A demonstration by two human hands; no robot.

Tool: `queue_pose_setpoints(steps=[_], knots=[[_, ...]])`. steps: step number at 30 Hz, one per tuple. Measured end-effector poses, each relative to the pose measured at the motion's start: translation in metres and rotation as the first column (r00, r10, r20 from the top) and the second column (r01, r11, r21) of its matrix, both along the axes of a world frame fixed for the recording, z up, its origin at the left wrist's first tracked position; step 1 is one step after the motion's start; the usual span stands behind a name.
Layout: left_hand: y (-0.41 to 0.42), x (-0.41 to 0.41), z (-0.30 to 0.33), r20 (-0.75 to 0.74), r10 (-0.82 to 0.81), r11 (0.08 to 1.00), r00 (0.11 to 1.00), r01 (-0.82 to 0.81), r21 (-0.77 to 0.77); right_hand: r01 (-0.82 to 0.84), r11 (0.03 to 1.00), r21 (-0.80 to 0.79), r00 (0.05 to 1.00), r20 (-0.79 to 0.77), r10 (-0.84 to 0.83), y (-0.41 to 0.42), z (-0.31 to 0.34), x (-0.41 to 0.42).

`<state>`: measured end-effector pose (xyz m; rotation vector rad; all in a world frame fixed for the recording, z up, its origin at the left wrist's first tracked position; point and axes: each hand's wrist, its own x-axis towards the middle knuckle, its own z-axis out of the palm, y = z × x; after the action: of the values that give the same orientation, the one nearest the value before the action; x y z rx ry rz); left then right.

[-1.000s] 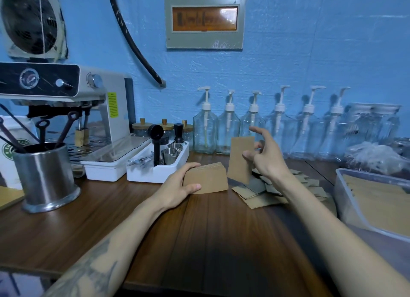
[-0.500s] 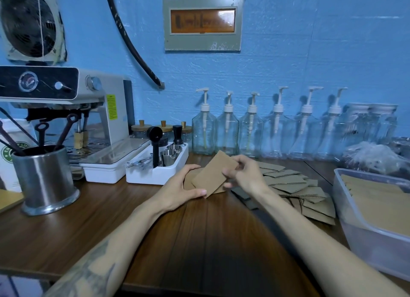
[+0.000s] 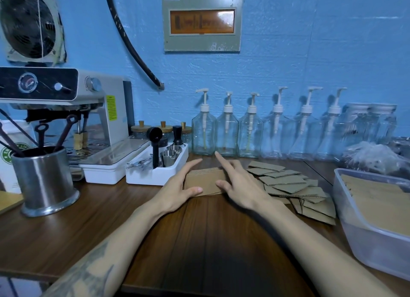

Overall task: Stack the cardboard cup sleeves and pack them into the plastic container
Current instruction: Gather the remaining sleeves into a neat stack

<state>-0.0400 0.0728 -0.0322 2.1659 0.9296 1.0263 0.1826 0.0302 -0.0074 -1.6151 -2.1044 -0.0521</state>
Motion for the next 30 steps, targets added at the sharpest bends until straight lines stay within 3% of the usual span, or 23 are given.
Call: queue_pose_setpoints(steps=[4,16,19,21,26,30], knots=[[0.0,0.001,0.0,-0.025,-0.006,0.999,1.0,0.007,0.032,-0.038,0.996,-0.075,0.998,0.039,0.041,0.006,-0.009,-0.001],[-0.002,0.003,0.001,0.015,-0.003,1.0,1.0,0.003,-0.03,0.008,0.998,-0.065,0.993,0.119,-0.001,0.007,-0.006,0.004],[-0.002,0.003,0.002,0.019,0.005,0.999,1.0,-0.005,-0.041,0.021,0.999,-0.044,1.0,-0.018,-0.022,0.009,0.003,0.018],[0.0,0.002,0.001,0.014,0.022,0.999,1.0,-0.021,-0.048,0.092,0.995,-0.041,0.992,-0.079,-0.095,0.018,0.01,0.033],[0.006,0.003,-0.001,0.016,0.065,0.997,0.998,-0.065,-0.042,0.293,0.945,-0.144,0.952,-0.05,-0.303,0.048,0.015,0.072],[0.012,0.003,-0.005,-0.008,0.093,0.996,0.996,-0.093,-0.017,0.43,0.882,-0.191,0.901,0.143,-0.409,0.069,0.015,0.091]])
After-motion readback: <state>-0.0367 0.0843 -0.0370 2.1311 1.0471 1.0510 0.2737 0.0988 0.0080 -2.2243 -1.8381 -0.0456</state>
